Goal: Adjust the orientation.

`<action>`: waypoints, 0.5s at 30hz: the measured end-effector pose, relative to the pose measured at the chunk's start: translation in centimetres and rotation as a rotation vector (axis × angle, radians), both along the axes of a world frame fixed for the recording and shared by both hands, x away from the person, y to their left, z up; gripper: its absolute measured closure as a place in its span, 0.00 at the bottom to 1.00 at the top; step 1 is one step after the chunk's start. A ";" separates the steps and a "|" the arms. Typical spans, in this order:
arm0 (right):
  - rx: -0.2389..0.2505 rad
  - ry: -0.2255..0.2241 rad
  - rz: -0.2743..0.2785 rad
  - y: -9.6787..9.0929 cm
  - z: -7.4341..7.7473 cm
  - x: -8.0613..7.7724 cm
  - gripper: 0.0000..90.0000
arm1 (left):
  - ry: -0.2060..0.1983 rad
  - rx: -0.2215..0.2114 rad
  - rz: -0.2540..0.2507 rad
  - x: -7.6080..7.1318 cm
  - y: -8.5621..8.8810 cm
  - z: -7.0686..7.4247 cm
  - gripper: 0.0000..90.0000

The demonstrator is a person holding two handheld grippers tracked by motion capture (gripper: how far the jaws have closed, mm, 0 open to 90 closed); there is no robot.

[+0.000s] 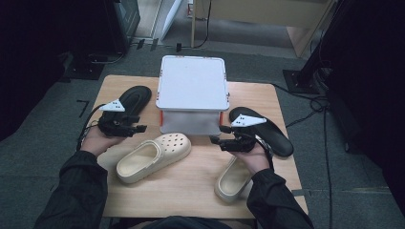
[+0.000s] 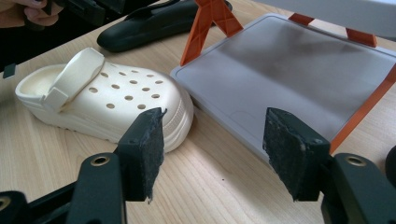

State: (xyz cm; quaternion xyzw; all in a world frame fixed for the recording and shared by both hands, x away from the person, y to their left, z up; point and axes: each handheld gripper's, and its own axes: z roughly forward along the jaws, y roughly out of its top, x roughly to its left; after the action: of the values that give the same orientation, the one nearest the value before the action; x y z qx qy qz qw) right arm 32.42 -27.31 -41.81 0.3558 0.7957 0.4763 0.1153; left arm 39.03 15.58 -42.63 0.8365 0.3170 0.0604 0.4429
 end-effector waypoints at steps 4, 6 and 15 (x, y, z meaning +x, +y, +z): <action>-0.014 0.003 -0.010 0.1 0.0 0.1 0.43 | 0.015 0.000 -0.005 -0.3 0.1 -0.1 0.47; -0.031 -0.005 -0.005 0.2 0.1 0.1 0.45 | 0.024 0.001 -0.011 -0.6 0.3 -0.1 0.47; -0.041 0.001 0.010 0.6 -0.1 0.5 0.48 | 0.043 -0.004 -0.012 -1.4 0.8 -0.3 0.47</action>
State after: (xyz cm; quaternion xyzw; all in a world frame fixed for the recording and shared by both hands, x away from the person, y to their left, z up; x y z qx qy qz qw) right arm 32.93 -26.70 -41.92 0.3494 0.8072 0.4604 0.1198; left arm 37.63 16.39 -42.98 0.8386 0.3215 0.0394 0.4379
